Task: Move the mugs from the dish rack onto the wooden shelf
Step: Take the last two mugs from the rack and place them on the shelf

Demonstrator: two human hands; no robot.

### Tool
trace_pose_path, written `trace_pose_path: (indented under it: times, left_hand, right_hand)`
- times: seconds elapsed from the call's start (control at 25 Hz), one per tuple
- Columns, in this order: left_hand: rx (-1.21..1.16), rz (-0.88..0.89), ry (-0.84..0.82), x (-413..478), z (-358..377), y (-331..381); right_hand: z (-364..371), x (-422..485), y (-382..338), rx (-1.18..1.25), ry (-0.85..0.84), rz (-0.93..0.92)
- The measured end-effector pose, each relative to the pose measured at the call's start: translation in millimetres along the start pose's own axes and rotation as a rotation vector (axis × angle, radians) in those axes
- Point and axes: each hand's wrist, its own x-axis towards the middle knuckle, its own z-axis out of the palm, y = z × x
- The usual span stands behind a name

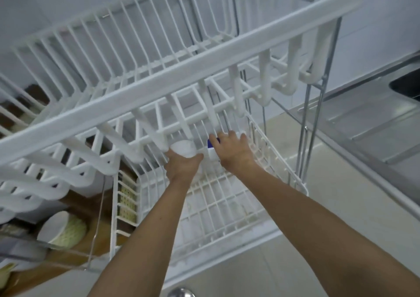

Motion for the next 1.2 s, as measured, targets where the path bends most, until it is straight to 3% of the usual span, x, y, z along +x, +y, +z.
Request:
trace_pose_path:
  times: [0.08, 0.2, 0.4, 0.52, 0.68, 1.0, 1.2]
  left_hand:
    - [-0.114, -0.027, 0.020, -5, -3, -2]
    - [-0.167, 0.120, 0.108, -30, -11, -2]
    - [-0.408, 0.414, 0.144, -106, -52, -14]
    - [-0.515, 0.523, 0.083, -167, -99, -54]
    - [-0.394, 0.603, 0.072, -225, -174, -141]
    - [-0.326, 0.434, 0.330, -225, -320, -271]
    - [-0.376, 0.333, 0.417, -194, -348, -291]
  right_hand:
    - [-2, -4, 1, 0.037, 0.015, 0.012]
    - [-21, -25, 1, 0.215, 0.113, 0.080]
    - [-68, -88, -6, 0.844, 0.334, 0.335]
    - [-103, -146, -27, 1.075, 0.452, 0.376]
    - [-148, -212, -88, 1.140, 0.532, 0.293]
    - [-199, -281, -271, 1.333, 0.487, 0.013]
    - [-226, -220, -357, 1.323, 0.362, -0.116]
